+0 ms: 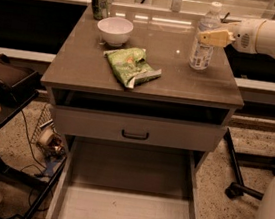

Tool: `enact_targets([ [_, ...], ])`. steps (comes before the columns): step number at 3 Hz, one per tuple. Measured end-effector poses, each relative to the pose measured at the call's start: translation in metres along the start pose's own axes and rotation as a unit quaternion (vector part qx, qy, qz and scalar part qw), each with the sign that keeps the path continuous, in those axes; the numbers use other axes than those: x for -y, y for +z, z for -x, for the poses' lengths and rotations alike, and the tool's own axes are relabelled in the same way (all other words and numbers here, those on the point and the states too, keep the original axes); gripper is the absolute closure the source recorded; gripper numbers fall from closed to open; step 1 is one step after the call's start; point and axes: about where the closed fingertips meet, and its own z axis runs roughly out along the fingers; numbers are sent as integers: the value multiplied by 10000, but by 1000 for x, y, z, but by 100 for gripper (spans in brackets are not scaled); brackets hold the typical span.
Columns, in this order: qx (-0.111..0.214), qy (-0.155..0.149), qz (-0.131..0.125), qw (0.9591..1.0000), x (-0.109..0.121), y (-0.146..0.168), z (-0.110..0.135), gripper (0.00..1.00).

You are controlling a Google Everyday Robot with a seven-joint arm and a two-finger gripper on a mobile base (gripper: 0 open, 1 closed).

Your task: Pick blue plastic bottle from middle drawer and place on counter

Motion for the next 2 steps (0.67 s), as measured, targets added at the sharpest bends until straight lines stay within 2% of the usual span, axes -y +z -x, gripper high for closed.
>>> enact_targets([
  [1,-74,252,-116,9996,14,6,-28,100],
  [2,-74,252,-116,9996,14,4,-24,100],
])
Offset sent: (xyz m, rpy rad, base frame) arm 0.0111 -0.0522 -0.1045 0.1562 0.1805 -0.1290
